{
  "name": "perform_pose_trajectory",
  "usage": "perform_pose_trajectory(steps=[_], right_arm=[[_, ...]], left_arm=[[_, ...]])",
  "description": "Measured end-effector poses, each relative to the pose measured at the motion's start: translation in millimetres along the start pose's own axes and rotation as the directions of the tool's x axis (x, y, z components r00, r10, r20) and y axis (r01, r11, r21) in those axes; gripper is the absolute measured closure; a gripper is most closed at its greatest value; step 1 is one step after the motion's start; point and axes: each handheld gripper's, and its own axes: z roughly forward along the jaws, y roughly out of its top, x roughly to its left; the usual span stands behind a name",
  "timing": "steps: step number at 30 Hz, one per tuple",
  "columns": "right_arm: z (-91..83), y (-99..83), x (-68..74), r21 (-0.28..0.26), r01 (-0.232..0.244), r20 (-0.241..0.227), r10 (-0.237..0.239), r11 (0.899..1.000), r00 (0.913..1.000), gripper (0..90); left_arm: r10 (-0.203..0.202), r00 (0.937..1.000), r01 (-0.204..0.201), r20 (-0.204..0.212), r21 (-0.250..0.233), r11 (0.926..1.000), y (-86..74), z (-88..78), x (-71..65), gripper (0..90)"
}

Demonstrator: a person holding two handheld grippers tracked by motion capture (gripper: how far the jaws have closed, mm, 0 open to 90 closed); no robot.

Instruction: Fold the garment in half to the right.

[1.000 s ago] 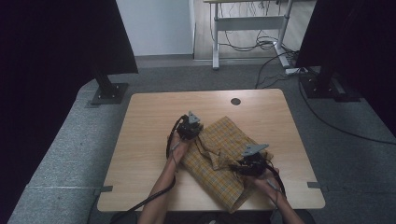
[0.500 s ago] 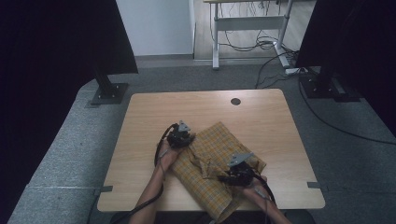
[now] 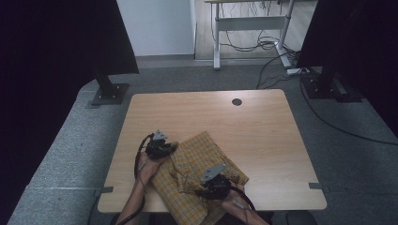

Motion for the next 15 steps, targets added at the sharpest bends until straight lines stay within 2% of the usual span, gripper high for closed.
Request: perform_pose_trajectory(steps=[4,8,13,15], right_arm=[[-0.8,3.4,1.9,-0.018,0.016,-0.008,-0.017,1.000,0.9998,75.8],[-12.8,10.6,1.4,-0.076,0.009,-0.036,-0.011,0.997,0.9993,76.2],[-36.9,28.8,3.1,-0.171,0.032,-0.047,-0.040,0.985,0.9981,76.2],[-46.8,37.1,5.1,-0.201,0.049,-0.042,-0.059,0.978,0.9974,76.2]], left_arm=[[0.050,0.9984,-0.051,-0.027,-0.033,0.9981,1.9,-8.3,0.1,80.9],[0.076,0.9960,-0.081,-0.047,-0.113,0.9903,10.0,-23.9,0.4,84.9],[0.093,0.9933,-0.106,-0.068,-0.213,0.9713,25.4,-48.4,1.3,85.5],[0.088,0.9936,-0.104,-0.071,-0.268,0.9579,34.6,-62.5,1.8,85.4]])
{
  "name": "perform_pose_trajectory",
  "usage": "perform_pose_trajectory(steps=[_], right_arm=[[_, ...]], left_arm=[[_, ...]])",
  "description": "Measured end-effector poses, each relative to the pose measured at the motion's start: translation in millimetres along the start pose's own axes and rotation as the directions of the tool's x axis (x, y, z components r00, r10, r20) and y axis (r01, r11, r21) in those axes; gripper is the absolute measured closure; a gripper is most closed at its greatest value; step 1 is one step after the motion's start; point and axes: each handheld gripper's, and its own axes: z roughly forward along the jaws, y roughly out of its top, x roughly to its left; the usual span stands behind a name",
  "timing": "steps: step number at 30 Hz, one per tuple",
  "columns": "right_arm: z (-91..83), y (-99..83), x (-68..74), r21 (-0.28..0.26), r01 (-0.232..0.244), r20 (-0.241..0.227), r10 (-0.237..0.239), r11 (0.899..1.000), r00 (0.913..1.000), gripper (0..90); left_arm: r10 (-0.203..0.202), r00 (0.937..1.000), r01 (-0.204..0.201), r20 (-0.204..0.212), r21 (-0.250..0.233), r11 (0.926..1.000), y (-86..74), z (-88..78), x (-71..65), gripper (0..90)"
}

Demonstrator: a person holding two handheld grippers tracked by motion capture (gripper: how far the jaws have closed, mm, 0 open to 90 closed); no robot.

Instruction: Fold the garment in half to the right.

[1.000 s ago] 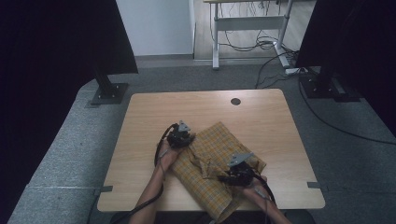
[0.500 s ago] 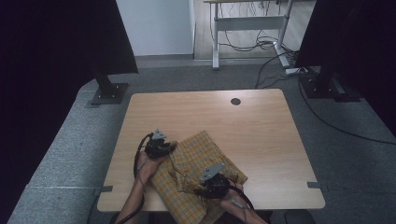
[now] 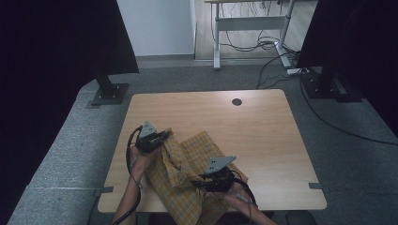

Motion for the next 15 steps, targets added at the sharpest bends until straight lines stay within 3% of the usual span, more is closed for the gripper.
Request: perform_pose_trajectory(steps=[8,15], right_arm=[[-30.6,32.5,7.3,-0.081,0.074,0.020,-0.072,0.994,0.9972,76.1],[-54.2,47.6,5.8,-0.116,0.106,0.053,-0.101,0.988,0.9935,76.1]], left_arm=[[0.009,0.9999,-0.010,-0.010,-0.139,0.9903,40.1,-31.4,2.0,85.3],[0.013,0.9999,-0.014,-0.004,-0.202,0.9793,70.9,-29.5,-3.1,85.2]])
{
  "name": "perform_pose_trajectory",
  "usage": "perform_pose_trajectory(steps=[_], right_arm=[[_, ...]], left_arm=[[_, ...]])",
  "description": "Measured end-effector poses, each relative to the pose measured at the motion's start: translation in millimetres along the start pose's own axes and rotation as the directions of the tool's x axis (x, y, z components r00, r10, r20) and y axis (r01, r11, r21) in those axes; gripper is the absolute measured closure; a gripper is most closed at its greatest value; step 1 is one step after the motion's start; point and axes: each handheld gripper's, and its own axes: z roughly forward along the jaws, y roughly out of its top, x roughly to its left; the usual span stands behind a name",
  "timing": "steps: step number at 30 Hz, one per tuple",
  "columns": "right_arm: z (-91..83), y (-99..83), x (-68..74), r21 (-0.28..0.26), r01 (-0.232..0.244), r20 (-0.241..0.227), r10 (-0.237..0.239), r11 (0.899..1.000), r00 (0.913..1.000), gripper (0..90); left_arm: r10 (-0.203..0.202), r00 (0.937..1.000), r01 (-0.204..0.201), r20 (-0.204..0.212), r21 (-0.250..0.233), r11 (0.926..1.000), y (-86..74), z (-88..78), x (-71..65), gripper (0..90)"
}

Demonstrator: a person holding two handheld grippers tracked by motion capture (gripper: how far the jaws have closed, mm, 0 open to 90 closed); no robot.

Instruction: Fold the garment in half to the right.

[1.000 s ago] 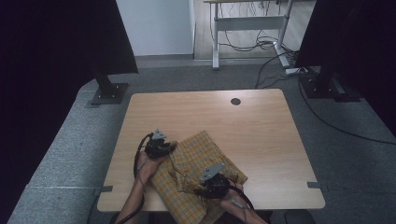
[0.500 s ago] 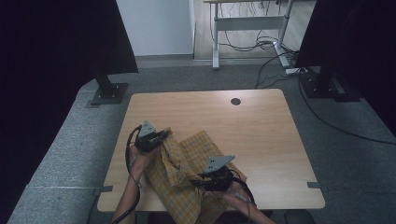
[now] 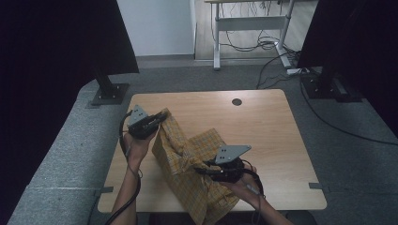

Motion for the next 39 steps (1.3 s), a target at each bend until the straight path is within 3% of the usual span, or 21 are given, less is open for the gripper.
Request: perform_pose_trajectory(steps=[7,11,16,21,24,28,34,39], right_arm=[[-29.3,1.5,-12.6,-0.028,-0.018,0.046,0.019,0.999,0.9988,76.1],[-46.4,-2.6,-23.4,-0.044,-0.040,0.073,0.043,0.998,0.9964,76.1],[-63.5,-23.0,-44.8,-0.049,-0.097,0.110,0.102,0.994,0.9887,76.1],[-69.4,-61.7,-70.4,-0.016,-0.173,0.143,0.173,0.985,0.9744,76.1],[-68.7,-88.6,-84.8,0.009,-0.217,0.157,0.213,0.976,0.9643,76.1],[-61.0,-120.8,-95.7,0.089,-0.250,0.168,0.233,0.964,0.9578,76.1],[-45.2,-147.4,-91.9,0.239,-0.198,0.188,0.154,0.951,0.9699,76.1],[-42.3,-154.9,-84.0,0.281,-0.168,0.217,0.109,0.945,0.9701,76.2]], left_arm=[[0.008,0.9998,-0.007,0.016,-0.036,0.9993,24.7,32.1,-14.9,85.1],[0.005,0.9998,-0.005,0.019,-0.031,0.9995,30.1,57.2,-25.4,84.9],[-0.011,0.9996,0.010,0.027,0.020,0.9997,20.8,95.0,-35.5,84.5],[-0.020,0.9993,0.016,0.032,0.114,0.9933,-5.6,132.4,-44.6,83.8],[-0.036,0.9987,0.029,0.036,0.184,0.9825,-28.2,150.1,-48.2,83.4],[-0.047,0.9977,0.032,0.048,0.280,0.9593,-58.8,168.3,-52.3,82.3],[-0.029,0.9975,0.004,0.064,0.359,0.9334,-80.2,181.9,-61.7,81.2],[0.020,0.9976,-0.047,0.066,0.435,0.8990,-86.8,188.2,-67.1,77.8]])
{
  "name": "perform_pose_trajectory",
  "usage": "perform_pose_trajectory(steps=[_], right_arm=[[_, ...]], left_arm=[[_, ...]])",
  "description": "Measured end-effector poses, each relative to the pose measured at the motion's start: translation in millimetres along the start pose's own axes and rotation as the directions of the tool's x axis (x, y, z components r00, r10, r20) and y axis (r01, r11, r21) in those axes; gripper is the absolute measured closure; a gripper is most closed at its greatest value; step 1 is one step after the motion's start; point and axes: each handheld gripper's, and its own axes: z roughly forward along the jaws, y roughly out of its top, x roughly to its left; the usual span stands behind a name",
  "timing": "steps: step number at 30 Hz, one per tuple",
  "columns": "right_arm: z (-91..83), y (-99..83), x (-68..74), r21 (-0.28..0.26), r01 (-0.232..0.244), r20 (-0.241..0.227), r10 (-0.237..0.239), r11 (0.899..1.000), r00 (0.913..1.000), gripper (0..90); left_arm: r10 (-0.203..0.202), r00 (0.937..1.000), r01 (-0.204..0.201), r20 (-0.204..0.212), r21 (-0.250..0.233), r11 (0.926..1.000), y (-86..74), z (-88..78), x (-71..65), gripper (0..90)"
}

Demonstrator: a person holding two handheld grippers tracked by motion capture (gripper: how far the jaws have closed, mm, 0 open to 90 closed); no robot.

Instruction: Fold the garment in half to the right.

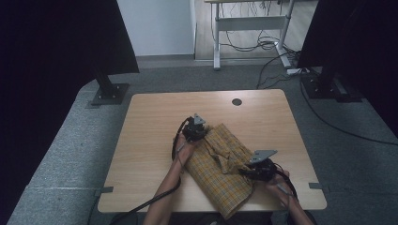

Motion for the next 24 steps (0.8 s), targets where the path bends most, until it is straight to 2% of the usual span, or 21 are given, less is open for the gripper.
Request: perform_pose_trajectory(steps=[2,5,8,10,11,12,13,14,15,16,17,19,21,23,24], right_arm=[[0.3,-1.6,2.9,0.000,0.002,0.012,-0.002,1.000,0.9999,76.2],[0.8,-1.9,6.5,0.005,0.005,0.027,-0.005,1.000,0.9996,76.2],[1.0,-3.3,11.0,0.002,0.002,0.032,-0.002,1.000,0.9995,75.9],[0.5,-4.2,14.3,0.002,0.003,0.034,-0.003,1.000,0.9994,75.7],[0.2,-4.2,16.0,0.005,0.004,0.038,-0.004,1.000,0.9993,75.6],[0.2,-4.2,16.0,0.005,0.004,0.038,-0.004,1.000,0.9993,75.6],[-0.4,-4.6,19.1,0.010,0.013,0.047,-0.013,1.000,0.9988,75.3],[-0.7,-4.9,20.1,0.011,0.014,0.048,-0.014,1.000,0.9987,75.2],[-0.7,-4.9,20.1,0.011,0.014,0.048,-0.014,1.000,0.9987,75.2],[-1.3,-5.8,22.0,0.009,0.012,0.050,-0.012,1.000,0.9987,75.1],[-1.3,-5.8,22.0,0.009,0.012,0.050,-0.012,1.000,0.9987,75.1],[-1.5,-6.5,23.4,0.006,0.005,0.054,-0.005,1.000,0.9985,74.8],[-1.3,-6.4,23.9,0.006,0.001,0.056,-0.002,1.000,0.9984,74.7],[-0.4,-5.5,25.9,0.010,-0.001,0.070,0.000,1.000,0.9976,74.3],[-0.2,-5.3,26.6,0.011,-0.002,0.074,0.001,1.000,0.9972,74.2]], left_arm=[[-0.006,1.0000,0.006,0.006,0.020,0.9998,-1.1,1.7,0.3,76.6],[-0.021,0.9996,0.020,0.019,0.023,0.9995,-1.0,0.7,3.1,74.7],[-0.059,0.9975,0.059,0.039,0.016,0.9981,-1.4,-4.7,11.3,65.0],[-0.086,0.9954,0.087,0.041,-0.005,0.9962,-2.8,-11.0,17.8,56.7],[-0.104,0.9932,0.105,0.052,-0.025,0.9941,-6.3,-18.4,26.1,53.9],[-0.104,0.9932,0.105,0.052,-0.025,0.9941,-6.3,-18.4,26.1,51.9],[-0.119,0.9915,0.121,0.052,-0.030,0.9922,-10.9,-24.7,33.2,49.8],[-0.124,0.9917,0.125,0.033,-0.025,0.9919,-17.7,-31.4,40.4,48.2],[-0.124,0.9917,0.125,0.033,-0.025,0.9919,-17.7,-31.4,40.4,46.3],[-0.140,0.9897,0.141,0.031,-0.028,0.9896,-26.0,-39.2,47.5,44.2],[-0.140,0.9897,0.141,0.031,-0.028,0.9896,-26.0,-39.2,47.5,43.2],[-0.161,0.9861,0.163,0.042,-0.063,0.9846,-34.4,-53.3,53.3,41.7],[-0.169,0.9841,0.172,0.055,-0.074,0.9822,-35.4,-58.1,53.8,40.7],[-0.153,0.9852,0.160,0.078,-0.102,0.9819,-33.6,-72.2,49.1,37.1],[-0.153,0.9852,0.160,0.078,-0.102,0.9819,-33.6,-72.2,49.1,36.1]])
